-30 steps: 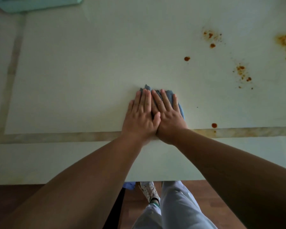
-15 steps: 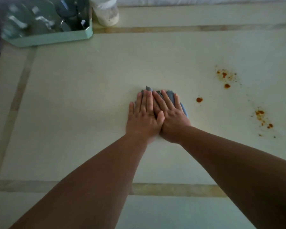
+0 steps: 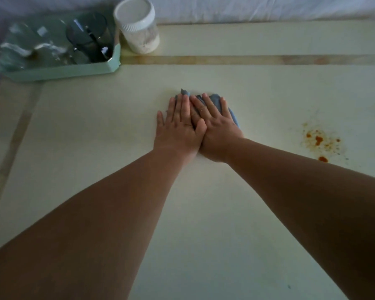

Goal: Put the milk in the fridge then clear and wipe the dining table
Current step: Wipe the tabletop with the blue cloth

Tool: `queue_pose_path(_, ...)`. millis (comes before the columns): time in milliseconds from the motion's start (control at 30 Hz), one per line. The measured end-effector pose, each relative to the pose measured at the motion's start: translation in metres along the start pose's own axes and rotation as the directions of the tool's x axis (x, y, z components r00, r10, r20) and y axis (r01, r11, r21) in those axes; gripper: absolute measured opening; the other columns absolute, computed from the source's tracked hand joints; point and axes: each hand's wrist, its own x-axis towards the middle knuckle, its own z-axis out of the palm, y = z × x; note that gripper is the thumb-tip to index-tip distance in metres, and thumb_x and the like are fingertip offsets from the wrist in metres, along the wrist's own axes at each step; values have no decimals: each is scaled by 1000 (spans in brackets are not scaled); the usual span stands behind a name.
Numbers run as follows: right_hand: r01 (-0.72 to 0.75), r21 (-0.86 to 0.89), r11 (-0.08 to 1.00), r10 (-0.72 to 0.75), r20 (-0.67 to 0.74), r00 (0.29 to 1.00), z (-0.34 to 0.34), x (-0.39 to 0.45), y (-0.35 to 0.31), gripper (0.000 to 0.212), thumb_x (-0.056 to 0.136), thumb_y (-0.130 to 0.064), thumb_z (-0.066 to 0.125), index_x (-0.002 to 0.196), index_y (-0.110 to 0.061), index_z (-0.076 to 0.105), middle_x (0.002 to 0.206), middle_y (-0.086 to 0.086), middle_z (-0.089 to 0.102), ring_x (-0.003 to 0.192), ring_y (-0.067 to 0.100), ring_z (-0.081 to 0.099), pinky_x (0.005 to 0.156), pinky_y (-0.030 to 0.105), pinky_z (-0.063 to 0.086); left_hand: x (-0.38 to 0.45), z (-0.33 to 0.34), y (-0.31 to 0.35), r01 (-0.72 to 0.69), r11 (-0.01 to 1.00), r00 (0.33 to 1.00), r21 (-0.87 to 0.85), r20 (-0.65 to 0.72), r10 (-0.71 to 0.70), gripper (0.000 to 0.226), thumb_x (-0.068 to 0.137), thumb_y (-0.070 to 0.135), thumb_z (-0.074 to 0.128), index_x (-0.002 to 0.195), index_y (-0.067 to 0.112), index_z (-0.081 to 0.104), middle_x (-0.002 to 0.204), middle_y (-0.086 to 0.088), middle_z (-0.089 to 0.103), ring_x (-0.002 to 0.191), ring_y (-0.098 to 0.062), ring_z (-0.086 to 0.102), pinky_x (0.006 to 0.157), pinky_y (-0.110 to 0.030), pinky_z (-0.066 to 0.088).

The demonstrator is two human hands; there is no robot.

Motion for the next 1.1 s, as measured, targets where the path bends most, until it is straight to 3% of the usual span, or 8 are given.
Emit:
queue_pose_path(300, -7, 13, 1000, 7, -12, 1000, -8, 60, 30, 74, 97, -47, 24, 157, -17, -9, 166, 4, -8, 152, 28, -10, 120, 57, -3, 69, -11, 0, 45, 999, 999, 5, -17, -45, 70, 98, 47, 22, 157, 19, -5, 165, 2, -7, 151, -12, -9, 122, -47, -4)
queue_pose_path(600, -4, 16, 1000, 4, -21, 1000, -10, 61, 32, 78, 97, -52, 27, 157, -19, -11, 165, 3, -10, 151, 28, -12, 119, 57, -5, 70, -16, 6, 90, 992, 996, 91, 7, -91, 68, 98, 48, 14, 156, 18, -7, 165, 1, -10, 151, -13, -10, 122, -45, -5)
queue_pose_path(1100, -83, 26, 996, 83, -8, 996, 2, -56, -1, 78, 97, -51, 28, 156, -21, -13, 165, 2, -13, 151, 29, -14, 119, 57, -4, -41, 9, 33, 26, 997, 1000, 69, 11, -27, 70, 99, 48, 19, 157, 15, -4, 165, -2, -6, 151, -15, -6, 122, -45, 0)
